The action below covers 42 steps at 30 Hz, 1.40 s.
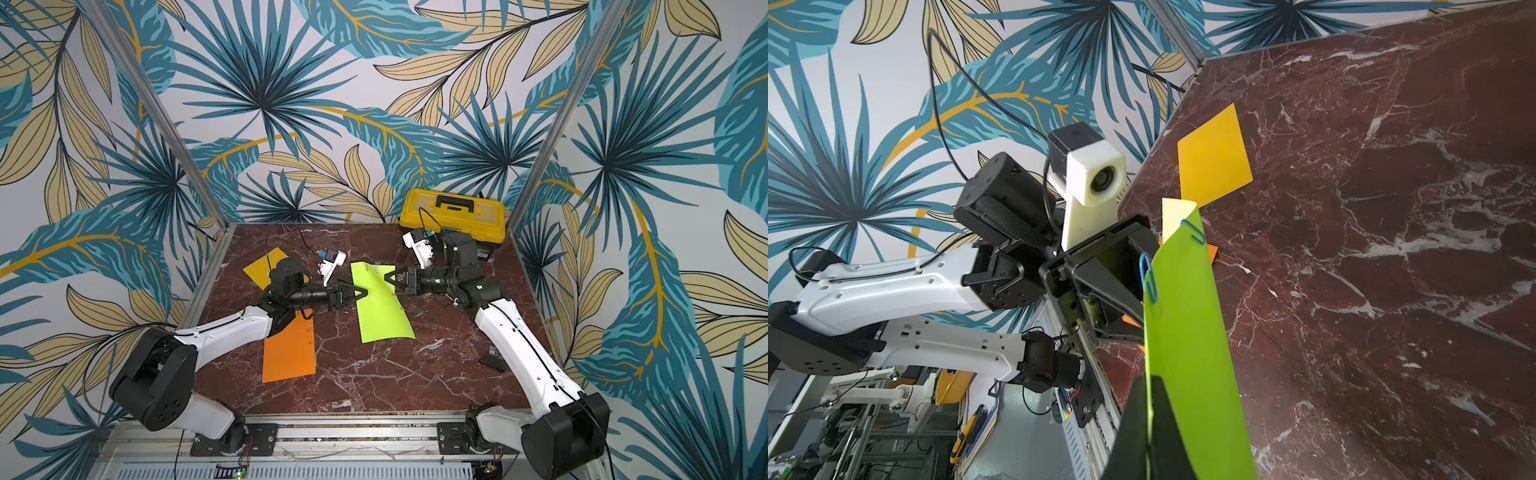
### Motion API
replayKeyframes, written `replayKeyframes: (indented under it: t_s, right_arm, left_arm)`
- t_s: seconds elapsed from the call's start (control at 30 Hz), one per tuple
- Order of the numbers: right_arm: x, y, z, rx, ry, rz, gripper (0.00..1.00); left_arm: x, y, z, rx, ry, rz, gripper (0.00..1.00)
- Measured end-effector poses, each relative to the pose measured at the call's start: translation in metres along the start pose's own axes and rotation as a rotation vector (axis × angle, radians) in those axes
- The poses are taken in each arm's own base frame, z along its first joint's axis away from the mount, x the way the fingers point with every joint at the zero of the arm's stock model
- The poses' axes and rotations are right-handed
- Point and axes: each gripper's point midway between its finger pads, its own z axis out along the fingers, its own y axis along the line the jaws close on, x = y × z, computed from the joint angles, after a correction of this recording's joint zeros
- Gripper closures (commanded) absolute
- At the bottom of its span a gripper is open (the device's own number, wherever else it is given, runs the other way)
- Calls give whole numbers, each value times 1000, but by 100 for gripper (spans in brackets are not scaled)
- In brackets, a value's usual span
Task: Unclip the paperclips from the documents
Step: Pick up the document from the center of the board.
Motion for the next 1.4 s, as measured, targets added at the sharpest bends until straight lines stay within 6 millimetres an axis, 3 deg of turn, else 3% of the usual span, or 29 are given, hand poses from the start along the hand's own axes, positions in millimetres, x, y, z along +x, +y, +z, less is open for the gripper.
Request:
replayKeyframes:
  t_s: [0.3, 0.83, 1.07, 1.27, 1.4]
  right_arm:
    - [-8, 18, -7, -58, -34, -21, 100]
    - [-1, 1, -6, -32, -32, 10, 100]
    - [5, -7, -4, -17, -21, 19, 100]
    - [14, -20, 1, 15, 7, 23, 88]
    - [18, -27, 0, 50, 19, 13, 72]
  left_arm:
    - [-5, -5, 0, 20, -10, -2, 71]
    - [-16, -20, -1, 68, -20, 21, 98]
    - [-16, -20, -1, 70, -19, 19, 100]
    - [-13, -24, -3, 101, 4, 1, 100]
    - [-8, -24, -5, 112, 19, -22, 100]
